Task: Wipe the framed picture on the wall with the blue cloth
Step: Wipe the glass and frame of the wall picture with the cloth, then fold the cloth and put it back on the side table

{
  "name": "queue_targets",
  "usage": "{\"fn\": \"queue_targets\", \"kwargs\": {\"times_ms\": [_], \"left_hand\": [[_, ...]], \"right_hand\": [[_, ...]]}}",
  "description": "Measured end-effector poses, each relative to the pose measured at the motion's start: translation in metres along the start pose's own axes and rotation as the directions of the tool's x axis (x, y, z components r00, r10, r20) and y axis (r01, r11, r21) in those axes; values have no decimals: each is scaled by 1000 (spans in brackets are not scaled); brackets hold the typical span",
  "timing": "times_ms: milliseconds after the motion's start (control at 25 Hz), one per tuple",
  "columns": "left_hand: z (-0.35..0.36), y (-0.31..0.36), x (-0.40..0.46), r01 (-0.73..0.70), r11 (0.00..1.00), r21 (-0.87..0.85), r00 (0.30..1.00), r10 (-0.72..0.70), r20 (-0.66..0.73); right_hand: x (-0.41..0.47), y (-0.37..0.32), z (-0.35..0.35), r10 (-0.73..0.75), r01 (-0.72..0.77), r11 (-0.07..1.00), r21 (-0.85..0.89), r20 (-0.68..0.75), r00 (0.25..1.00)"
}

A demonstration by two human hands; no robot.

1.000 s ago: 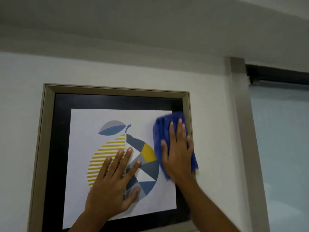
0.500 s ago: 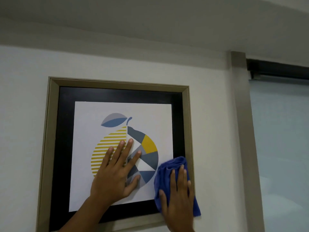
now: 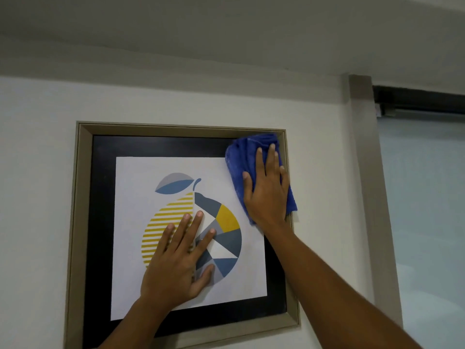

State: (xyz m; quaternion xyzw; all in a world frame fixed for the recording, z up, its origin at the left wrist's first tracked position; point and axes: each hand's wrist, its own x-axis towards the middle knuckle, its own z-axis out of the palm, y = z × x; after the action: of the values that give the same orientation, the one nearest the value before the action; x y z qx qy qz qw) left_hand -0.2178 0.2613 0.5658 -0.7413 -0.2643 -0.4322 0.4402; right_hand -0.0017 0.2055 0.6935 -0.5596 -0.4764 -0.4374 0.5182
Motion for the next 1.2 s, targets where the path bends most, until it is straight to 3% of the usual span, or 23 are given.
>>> {"fn": "queue_targets", "kwargs": {"times_ms": [240,400,600,800,1000,1200], "left_hand": [[-1,4,0,9,1000,-23,1000,-8,13],[1,32,-20,57,992,-116,998,-52,43],[12,130,-61,-120,928,-353,974,179,140],[25,250,-79,-106,806,-582,947,261,188],[43,399,-151,-49,625,-779,863,419,282],[51,572,-333,126,390,-912,744,571,347]], "right_hand": [[-210,35,1,-43,46,999,-27,120,992],[-231,54,-25,-69,92,993,-67,294,953],[-263,84,-65,-66,84,996,-32,370,927],[-329,152,-130,15,60,987,-151,452,892],[-441,231,-213,198,1,957,-290,656,729],[-652,301,-290,370,-68,921,-384,804,465]]}}
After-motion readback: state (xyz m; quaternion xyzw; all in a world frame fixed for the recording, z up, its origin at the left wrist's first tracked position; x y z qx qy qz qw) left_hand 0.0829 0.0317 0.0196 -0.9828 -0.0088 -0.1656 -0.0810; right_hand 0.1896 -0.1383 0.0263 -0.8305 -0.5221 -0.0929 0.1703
